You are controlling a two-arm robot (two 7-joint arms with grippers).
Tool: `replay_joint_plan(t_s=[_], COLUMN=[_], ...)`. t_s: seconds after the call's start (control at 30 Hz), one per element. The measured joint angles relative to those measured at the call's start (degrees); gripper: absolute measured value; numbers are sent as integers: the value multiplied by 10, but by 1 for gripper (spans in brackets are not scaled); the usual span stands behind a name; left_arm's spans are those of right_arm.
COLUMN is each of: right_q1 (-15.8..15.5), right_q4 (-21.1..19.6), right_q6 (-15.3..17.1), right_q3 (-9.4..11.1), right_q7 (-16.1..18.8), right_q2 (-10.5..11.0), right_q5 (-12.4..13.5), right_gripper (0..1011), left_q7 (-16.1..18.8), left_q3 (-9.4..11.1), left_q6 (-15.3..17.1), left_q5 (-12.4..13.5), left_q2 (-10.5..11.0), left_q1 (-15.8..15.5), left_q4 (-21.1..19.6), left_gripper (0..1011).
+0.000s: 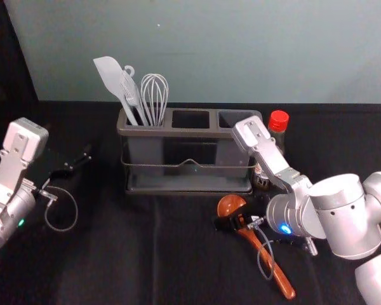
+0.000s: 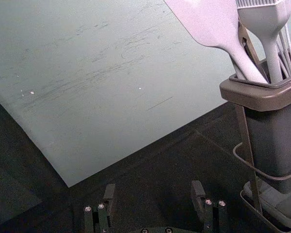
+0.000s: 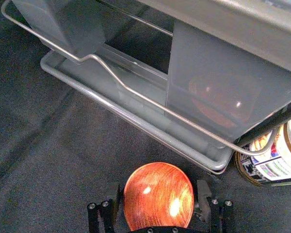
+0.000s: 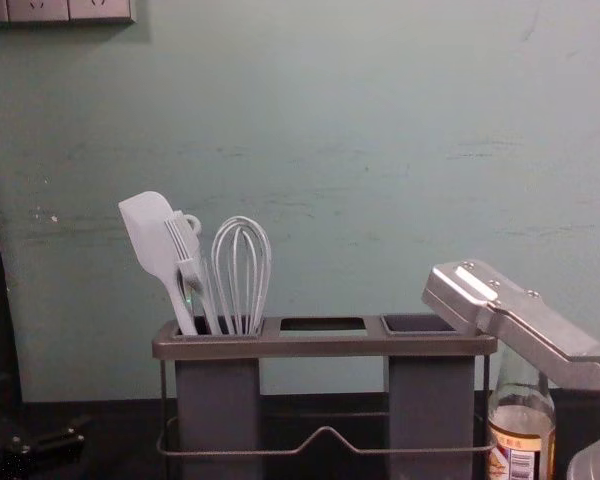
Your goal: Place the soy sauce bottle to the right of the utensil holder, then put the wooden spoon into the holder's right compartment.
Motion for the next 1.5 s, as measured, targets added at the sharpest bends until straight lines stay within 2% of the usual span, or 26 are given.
replay_joint_plan(t_s=[0.43, 0.7, 0.8, 1.0, 1.03, 1.3, 1.5], right_q1=[-4, -10, -15, -31, -39, -71, -106], right_q4=[0, -1, -11, -52, -73, -137, -177], right_q6=[-8, -12, -11, -6, -6, -13, -60], right_q3=[7, 14, 17, 25, 28, 44, 68], right_q7=[16, 21, 22, 30, 34, 50, 73], right_q2=[-2, -5, -5, 3, 8, 21, 37], right_q5=[-11, -19, -22, -26, -27, -27, -10], right_gripper=[1002, 844, 838, 838, 838, 838, 838], left_q7=[0, 0, 0, 0, 0, 0, 0], left_q3=[0, 0, 0, 0, 0, 0, 0], left_q6=[0, 0, 0, 0, 0, 0, 0], left_q5=[0, 0, 0, 0, 0, 0, 0], left_q2=[0, 0, 0, 0, 0, 0, 0], left_q1=[0, 0, 0, 0, 0, 0, 0], left_q4=[0, 0, 0, 0, 0, 0, 0], left_gripper=[1000, 1000, 1000, 1000, 1000, 1000, 1000])
